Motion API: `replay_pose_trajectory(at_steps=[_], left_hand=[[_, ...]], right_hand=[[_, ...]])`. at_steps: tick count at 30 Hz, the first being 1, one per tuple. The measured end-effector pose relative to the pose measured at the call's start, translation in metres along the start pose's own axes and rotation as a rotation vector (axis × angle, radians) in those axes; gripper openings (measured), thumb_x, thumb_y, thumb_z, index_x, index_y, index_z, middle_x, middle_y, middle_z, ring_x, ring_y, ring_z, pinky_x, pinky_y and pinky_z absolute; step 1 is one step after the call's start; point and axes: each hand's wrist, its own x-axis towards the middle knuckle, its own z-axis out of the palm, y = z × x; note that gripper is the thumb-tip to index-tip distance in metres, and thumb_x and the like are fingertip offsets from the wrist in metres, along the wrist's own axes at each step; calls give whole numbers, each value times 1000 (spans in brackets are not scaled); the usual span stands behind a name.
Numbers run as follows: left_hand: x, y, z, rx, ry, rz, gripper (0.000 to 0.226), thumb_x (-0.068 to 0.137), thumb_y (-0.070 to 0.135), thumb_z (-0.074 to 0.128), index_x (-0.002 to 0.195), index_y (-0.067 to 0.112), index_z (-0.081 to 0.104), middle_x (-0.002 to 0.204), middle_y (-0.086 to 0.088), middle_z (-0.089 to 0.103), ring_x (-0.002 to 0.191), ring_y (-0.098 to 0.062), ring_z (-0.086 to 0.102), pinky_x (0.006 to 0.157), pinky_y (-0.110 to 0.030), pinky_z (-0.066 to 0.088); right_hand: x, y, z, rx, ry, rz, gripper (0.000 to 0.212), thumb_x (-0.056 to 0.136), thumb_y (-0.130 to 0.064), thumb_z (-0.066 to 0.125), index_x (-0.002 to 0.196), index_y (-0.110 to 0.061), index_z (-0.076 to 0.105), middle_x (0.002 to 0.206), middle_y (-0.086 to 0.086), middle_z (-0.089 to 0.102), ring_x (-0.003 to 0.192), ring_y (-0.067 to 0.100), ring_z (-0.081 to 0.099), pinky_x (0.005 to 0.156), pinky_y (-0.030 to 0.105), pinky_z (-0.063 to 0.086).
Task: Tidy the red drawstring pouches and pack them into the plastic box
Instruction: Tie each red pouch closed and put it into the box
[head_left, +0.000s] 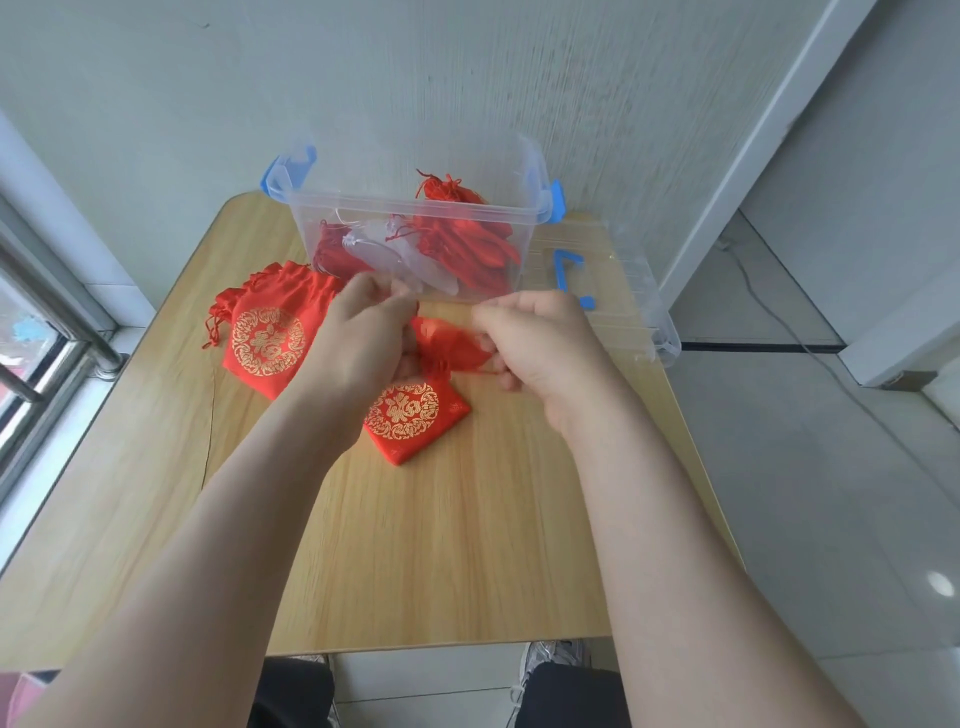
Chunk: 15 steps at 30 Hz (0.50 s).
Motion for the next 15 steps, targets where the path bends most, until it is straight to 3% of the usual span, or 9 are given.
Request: replay_pose_trajectory(at_steps=[2,4,8,12,15], left_hand=[[3,-8,-2,295,36,-58,10,103,17,56,97,14,62,64,2,58,56,-21,54,63,-41,59],[2,-12,-4,442,77,-53,11,101,22,58,100,15,67,77,-2,65,66,-21,59,69,-41,59],[0,-11,-3,386,105,69,10,99,23,61,99,17,70,71,3,73,65,-14,61,58,-27,50],[-2,-9,-1,239,3,55,13,105,19,60,107,9,68,76,-4,77,76,-21,71,81,-44,66],[-6,-9,2,145,-59,15,15,109,17,57,113,4,63,79,-8,71,71,-21,74,64,-32,64]], right_hand=[[1,8,-1,-175,-30,30,10,82,-15,72,78,-23,77,71,-4,70,69,18,64,54,25,42],[3,12,-1,-273,-52,39,11,80,-16,78,80,-28,78,78,-5,74,76,15,69,57,23,43],[0,14,1,-355,-151,24,26,72,-21,93,94,-29,82,92,-8,74,88,11,72,66,22,51],[-2,20,4,-504,-243,13,35,70,-29,98,101,-31,82,109,-8,72,99,8,68,77,24,49],[0,21,7,-558,-306,4,27,75,-31,95,99,-32,82,108,-7,74,96,10,70,75,25,49]])
